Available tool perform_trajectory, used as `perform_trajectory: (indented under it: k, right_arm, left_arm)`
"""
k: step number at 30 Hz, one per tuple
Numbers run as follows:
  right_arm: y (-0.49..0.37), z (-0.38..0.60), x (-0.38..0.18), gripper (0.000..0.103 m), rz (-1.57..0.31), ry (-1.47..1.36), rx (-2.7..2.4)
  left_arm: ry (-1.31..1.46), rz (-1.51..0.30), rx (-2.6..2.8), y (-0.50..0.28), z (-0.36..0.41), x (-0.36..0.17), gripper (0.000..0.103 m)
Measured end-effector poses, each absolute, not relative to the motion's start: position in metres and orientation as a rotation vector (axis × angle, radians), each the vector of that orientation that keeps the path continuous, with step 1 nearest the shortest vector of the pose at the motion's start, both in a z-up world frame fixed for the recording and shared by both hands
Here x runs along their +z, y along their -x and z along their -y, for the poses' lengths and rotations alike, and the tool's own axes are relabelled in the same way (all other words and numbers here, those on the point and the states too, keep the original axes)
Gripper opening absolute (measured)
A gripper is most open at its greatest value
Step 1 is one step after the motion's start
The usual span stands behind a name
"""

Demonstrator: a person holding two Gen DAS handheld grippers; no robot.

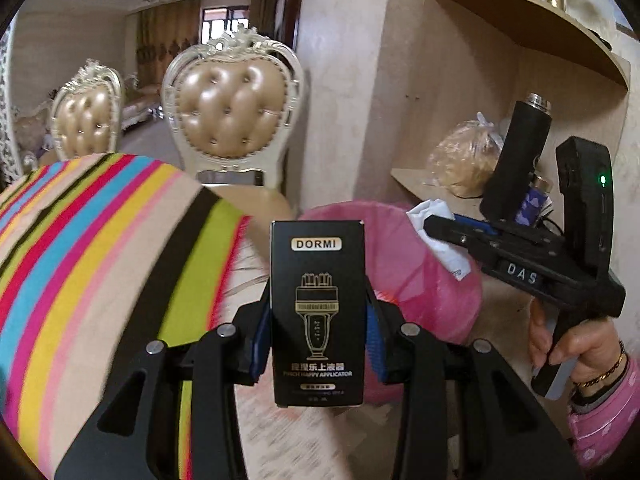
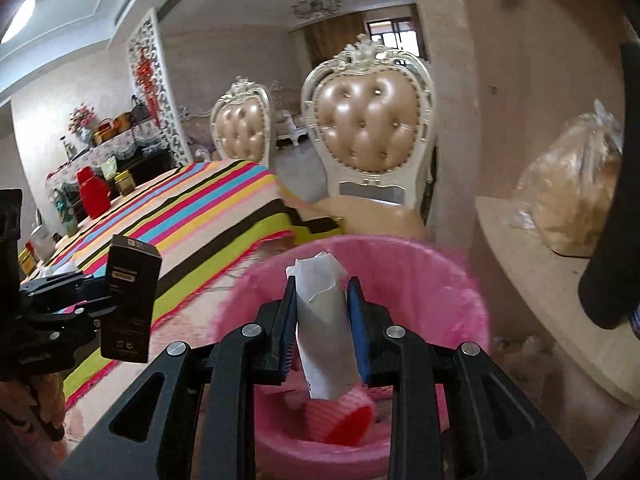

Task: Collect trash
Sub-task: 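Carry the box and foam strip to the pink bin and open both tools, then move both open tools back over the trash on the table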

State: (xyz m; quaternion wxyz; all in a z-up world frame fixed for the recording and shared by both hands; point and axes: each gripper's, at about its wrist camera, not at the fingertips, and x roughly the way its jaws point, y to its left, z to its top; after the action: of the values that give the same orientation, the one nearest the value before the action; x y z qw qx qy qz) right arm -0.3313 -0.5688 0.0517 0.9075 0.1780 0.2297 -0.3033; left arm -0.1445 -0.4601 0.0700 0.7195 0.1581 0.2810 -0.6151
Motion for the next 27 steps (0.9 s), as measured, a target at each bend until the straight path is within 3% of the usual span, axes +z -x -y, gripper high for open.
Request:
perform_trajectory:
  k: [10, 11, 13, 14, 18, 21, 25, 27]
  right_arm:
    - [0.347, 0.602, 0.046, 0.028, -0.450, -0.429, -0.633]
    - [0.346, 0.607, 0.045, 0.029, -0.449, -0.434, -0.624]
    - [0.345, 0.614, 0.045, 0.036, -0.439, -0.443, -0.609]
    - [0.345, 0.616, 0.045, 0.054, -0.435, -0.449, -0.615]
    - [0.345, 0.614, 0.048, 0.058, -0.427, -0.434, -0.637]
    - [0.341, 0.605, 0.049, 0.058, -0.435, -0.425, -0.629]
    - [0.324, 0.587, 0.051, 0.058, -0.458, -0.407, -0.596]
    - [0.312, 0.576, 0.053, 0.063, -0.467, -0.399, -0.569]
  left_arm:
    - [-0.337, -0.697, -1.420, 0.152, 0.527, 0.050, 0.041]
    - [-0.334, -0.708, -1.422, 0.151, 0.531, 0.048, 0.045]
    - [-0.325, -0.715, -1.416, 0.148, 0.535, 0.044, 0.076]
    - [-0.305, -0.705, -1.406, 0.145, 0.532, 0.044, 0.080]
    - [-0.300, -0.676, -1.375, 0.135, 0.511, 0.046, 0.083]
    - [-0.308, -0.624, -1.321, 0.124, 0.483, 0.051, 0.099]
    - [-0.327, -0.596, -1.224, 0.104, 0.447, 0.053, 0.098]
    - [-0.330, -0.585, -1.164, 0.094, 0.427, 0.054, 0.098]
